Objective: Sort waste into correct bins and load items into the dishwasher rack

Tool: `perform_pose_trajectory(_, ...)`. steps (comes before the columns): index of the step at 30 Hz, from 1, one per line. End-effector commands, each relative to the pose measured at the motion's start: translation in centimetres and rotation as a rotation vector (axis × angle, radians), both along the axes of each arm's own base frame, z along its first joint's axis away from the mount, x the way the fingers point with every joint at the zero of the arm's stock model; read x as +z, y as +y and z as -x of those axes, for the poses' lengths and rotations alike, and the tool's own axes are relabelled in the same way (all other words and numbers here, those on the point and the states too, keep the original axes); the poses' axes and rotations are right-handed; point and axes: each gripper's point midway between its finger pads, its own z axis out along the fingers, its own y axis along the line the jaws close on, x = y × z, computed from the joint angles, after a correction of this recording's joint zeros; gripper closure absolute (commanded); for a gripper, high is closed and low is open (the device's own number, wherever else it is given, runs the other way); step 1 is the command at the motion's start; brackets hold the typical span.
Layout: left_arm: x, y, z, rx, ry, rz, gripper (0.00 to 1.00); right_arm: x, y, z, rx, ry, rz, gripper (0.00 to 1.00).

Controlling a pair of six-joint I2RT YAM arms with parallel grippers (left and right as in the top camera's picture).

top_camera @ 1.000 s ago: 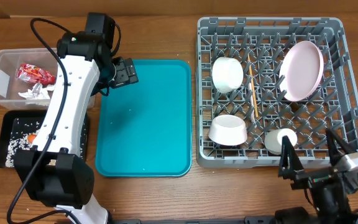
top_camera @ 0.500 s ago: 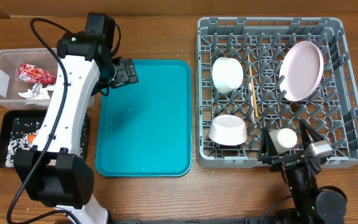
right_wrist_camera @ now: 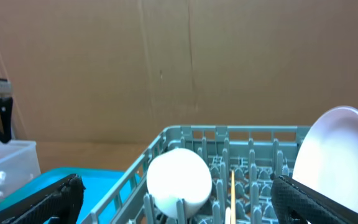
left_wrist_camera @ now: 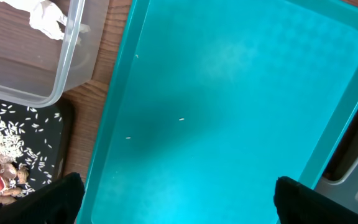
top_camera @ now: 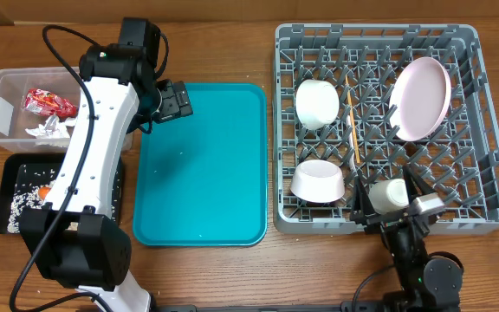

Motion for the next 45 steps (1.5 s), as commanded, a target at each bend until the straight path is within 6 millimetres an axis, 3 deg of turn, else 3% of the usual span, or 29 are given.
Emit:
perform_pose_trajectory(1, 0.3, -0.2, -0.5, -0.020, -0.014, -0.014, 0.00, -1.0, 0.0, -0.2, 0.001, 0.010, -0.012, 0.00)
perform_pose_trajectory(7, 0.3, -0.2, -0.5, -0.021, -0.014, -0.014, 0.00, -2.1, -0.1, -0.3, -0.002, 0.056, -0.015, 0.00)
perform_pose_trajectory(12, 0.3, -0.2, -0.5, -0.021, -0.014, -0.014, 0.00, -4.9, -0.5, -0.5, -0.019, 0.166, 0.006, 0.00)
perform_pose_trajectory(21, 0.3, -0.2, -0.5, -0.020, -0.014, -0.014, 0.00, -4.8, -0.3, -0.5, -0.015, 0.127, 0.150, 0.00)
perform_pose_trajectory(45, 0.3, -0.2, -0.5, -0.021, -0.014, -0.014, 0.00, -4.8, -0.2, -0.4, -0.010, 0.127, 0.149, 0.00)
